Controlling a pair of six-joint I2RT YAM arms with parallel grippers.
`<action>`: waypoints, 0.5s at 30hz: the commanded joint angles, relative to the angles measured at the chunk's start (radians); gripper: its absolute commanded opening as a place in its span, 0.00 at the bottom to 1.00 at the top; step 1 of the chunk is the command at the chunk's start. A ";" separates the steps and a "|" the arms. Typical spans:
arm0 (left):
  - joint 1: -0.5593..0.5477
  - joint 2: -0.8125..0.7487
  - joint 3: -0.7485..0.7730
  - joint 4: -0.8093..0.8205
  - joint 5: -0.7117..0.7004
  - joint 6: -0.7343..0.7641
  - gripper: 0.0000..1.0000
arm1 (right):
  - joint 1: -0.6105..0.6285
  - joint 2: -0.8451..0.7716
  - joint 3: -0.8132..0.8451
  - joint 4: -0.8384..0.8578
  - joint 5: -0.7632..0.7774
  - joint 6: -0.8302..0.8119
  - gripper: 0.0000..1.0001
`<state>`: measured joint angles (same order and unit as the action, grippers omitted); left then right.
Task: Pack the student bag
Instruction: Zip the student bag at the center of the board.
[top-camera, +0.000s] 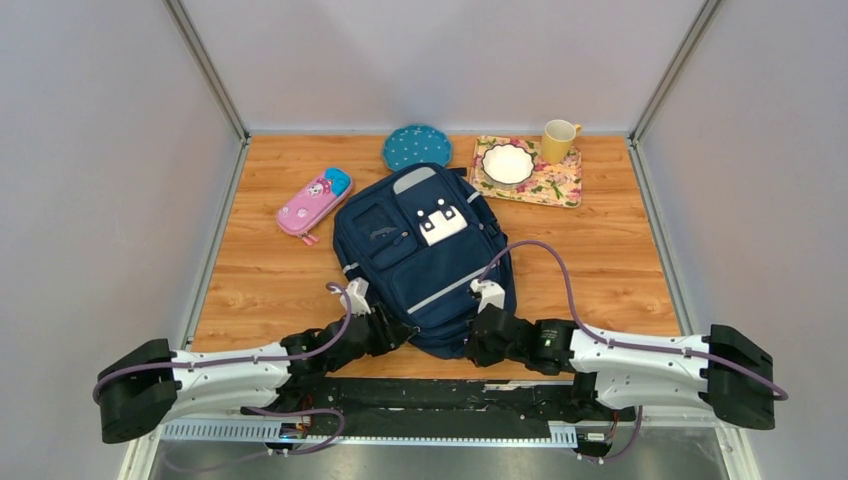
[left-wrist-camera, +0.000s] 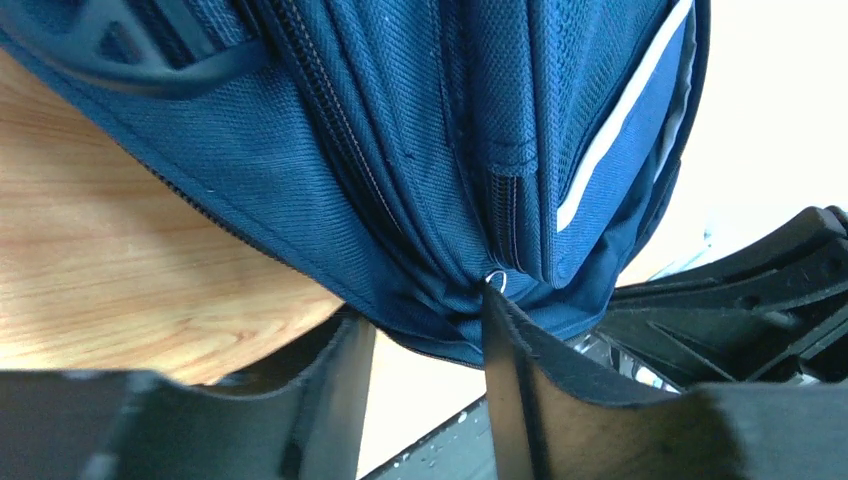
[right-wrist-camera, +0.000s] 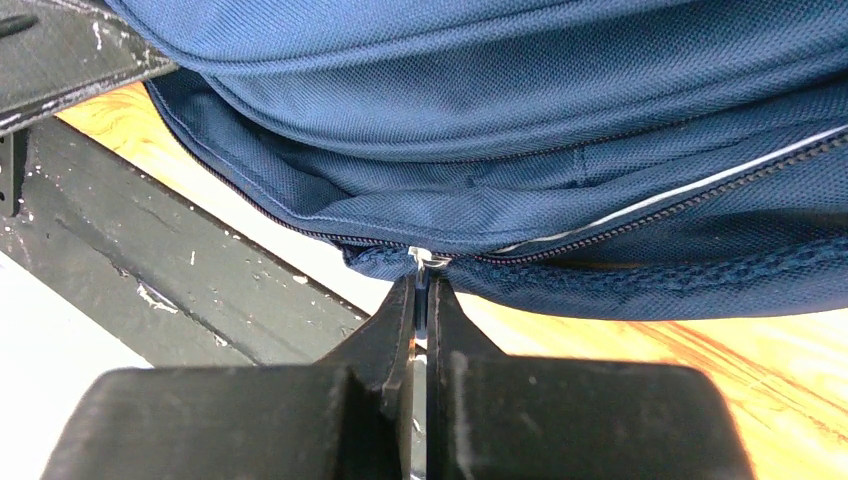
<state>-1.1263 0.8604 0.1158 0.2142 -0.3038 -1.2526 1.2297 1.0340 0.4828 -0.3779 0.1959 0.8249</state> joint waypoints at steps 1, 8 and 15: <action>-0.003 0.009 0.004 0.077 -0.078 -0.007 0.44 | 0.008 -0.061 -0.027 0.063 -0.026 -0.012 0.00; 0.013 -0.133 0.016 -0.209 -0.172 0.041 0.00 | 0.008 -0.245 -0.055 -0.030 0.115 -0.003 0.00; 0.172 -0.372 0.024 -0.553 -0.111 0.165 0.00 | -0.084 -0.295 -0.105 -0.044 0.053 -0.023 0.00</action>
<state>-1.0557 0.5777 0.1169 -0.0807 -0.3580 -1.2137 1.2041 0.7536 0.3985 -0.3771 0.2481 0.8272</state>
